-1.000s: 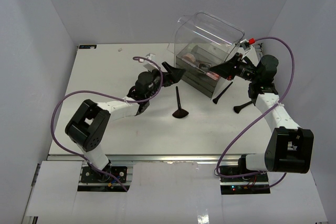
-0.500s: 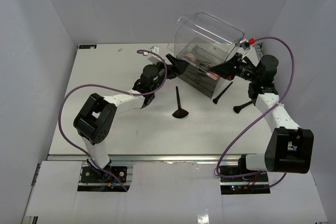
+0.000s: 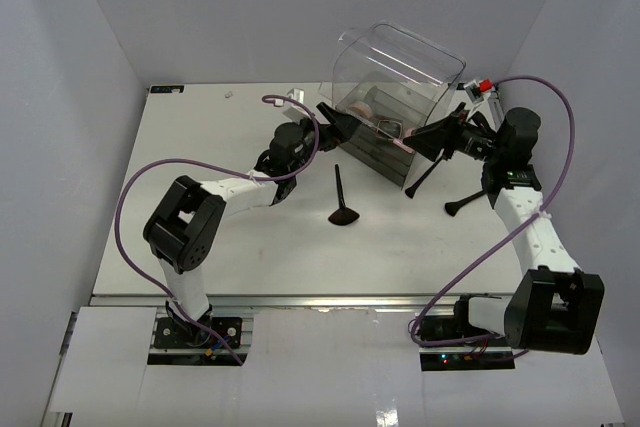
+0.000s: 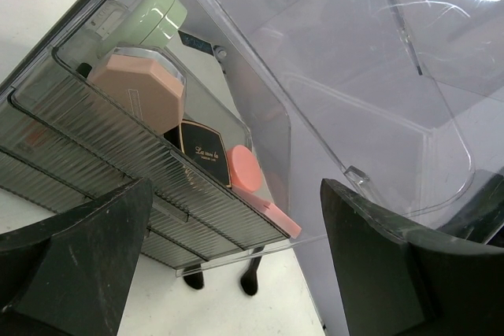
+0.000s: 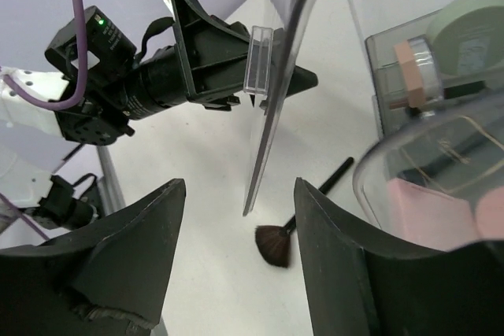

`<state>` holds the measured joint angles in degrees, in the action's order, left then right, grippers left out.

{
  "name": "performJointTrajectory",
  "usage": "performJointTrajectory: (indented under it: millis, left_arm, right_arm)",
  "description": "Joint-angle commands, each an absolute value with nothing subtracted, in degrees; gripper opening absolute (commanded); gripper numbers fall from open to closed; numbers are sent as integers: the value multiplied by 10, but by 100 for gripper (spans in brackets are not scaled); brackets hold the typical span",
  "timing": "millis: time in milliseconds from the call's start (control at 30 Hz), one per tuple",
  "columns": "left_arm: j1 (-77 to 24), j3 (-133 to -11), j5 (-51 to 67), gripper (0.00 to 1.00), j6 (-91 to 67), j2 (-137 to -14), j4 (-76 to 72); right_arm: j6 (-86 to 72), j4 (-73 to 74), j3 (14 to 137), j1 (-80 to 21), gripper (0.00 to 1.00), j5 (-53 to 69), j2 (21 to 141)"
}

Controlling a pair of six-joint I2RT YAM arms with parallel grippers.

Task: Organize the makeup

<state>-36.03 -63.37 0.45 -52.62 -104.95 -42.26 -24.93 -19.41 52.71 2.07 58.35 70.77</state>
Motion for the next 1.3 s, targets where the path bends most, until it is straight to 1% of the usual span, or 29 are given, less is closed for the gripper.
performJointTrajectory:
  millis: [0,167,333,500,667,967,1133,1267]
  left_arm:
    - [-354,-654,21,98,-531,-1028,-449]
    - [-349,-640,22,98,-536,-1026,-445]
    - [-342,-612,23,98,-549,-1032,-424]
    - [-327,-581,38,98,-564,-1045,-390]
    - [-311,-547,74,98,-584,-1060,-412]
    - [-293,-579,178,98,-577,-1130,-451]
    - [-286,-598,210,98,-593,-1161,-463]
    - [-287,-620,232,91,-614,-1187,-478]
  right_arm:
    - [-142,-103,524,38,64,569,647]
    - [-71,-62,504,48,64,546,590]
    - [-25,-57,476,61,66,542,546]
    - [-11,-59,458,74,66,572,543]
    - [28,-58,452,80,68,630,544]
    - [43,-58,445,89,69,637,551]
    - [45,-58,446,92,69,633,555]
    - [46,-58,444,94,69,632,559]
